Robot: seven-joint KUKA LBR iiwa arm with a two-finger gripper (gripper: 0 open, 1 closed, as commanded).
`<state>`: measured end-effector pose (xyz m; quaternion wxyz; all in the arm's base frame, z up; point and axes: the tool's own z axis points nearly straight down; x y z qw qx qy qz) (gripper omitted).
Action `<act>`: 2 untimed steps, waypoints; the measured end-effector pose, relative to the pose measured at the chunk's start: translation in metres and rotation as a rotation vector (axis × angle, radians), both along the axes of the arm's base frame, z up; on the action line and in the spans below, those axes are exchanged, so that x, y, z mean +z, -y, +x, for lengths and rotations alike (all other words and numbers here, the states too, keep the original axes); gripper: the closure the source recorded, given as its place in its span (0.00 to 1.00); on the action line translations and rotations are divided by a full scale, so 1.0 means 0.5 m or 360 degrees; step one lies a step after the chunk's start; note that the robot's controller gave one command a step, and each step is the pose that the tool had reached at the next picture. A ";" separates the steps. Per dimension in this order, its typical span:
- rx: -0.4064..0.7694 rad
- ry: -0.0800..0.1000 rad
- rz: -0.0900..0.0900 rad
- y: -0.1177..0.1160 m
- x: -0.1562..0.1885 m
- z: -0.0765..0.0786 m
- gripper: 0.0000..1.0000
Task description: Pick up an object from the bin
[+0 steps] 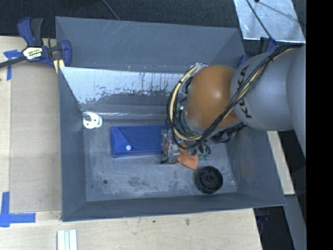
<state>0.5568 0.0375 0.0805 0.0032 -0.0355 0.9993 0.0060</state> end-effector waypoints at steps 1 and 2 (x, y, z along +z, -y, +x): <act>-0.0001 0.0000 0.0000 0.000 0.000 0.000 1.00; -0.0020 -0.0015 -0.0018 0.004 0.105 -0.016 1.00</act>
Offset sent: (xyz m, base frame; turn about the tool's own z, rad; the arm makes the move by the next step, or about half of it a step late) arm -0.0176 0.0124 0.1882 0.0246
